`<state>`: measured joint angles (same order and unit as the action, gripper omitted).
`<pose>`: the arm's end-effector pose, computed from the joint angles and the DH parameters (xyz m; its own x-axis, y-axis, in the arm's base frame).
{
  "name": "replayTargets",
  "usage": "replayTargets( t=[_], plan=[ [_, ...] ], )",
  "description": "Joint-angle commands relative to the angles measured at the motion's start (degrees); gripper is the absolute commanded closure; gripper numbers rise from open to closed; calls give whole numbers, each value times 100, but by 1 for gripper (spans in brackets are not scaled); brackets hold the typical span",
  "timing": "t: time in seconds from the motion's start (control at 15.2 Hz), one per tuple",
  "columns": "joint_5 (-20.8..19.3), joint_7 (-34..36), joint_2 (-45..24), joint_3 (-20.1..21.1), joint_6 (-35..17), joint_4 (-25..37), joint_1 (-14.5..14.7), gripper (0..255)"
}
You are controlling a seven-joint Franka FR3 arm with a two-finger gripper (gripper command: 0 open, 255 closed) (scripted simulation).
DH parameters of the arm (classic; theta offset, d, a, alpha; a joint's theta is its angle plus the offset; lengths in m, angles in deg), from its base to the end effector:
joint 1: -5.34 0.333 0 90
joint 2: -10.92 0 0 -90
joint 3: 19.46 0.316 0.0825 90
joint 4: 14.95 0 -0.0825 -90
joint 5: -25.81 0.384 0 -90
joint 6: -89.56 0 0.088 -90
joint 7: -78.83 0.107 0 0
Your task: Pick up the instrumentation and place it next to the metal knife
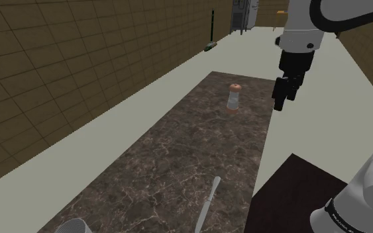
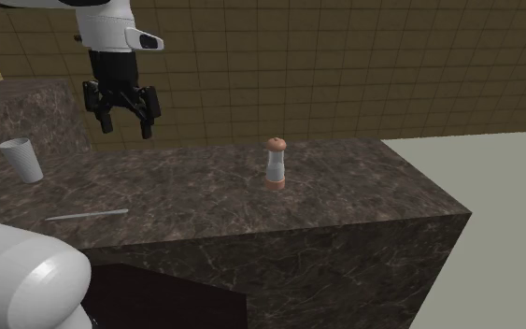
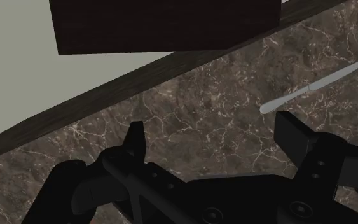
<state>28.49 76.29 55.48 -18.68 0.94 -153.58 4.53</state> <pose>0.3034 0.0059 0.5563 0.9948 0.0401 -0.0933 0.0364 -0.9985 -0.0413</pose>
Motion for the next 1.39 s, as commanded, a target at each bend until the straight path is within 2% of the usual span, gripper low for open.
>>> replayTargets(
  t=[0.0, 0.66, 1.32],
  plan=[
    [0, 0, 0, 0, 0, 0, 0, 0],
    [-340, -889, -1871, -719, -1127, 805, -241, 0],
    [-142, -1788, -3956, -1276, -1717, 2334, -408, 0]
  ],
)
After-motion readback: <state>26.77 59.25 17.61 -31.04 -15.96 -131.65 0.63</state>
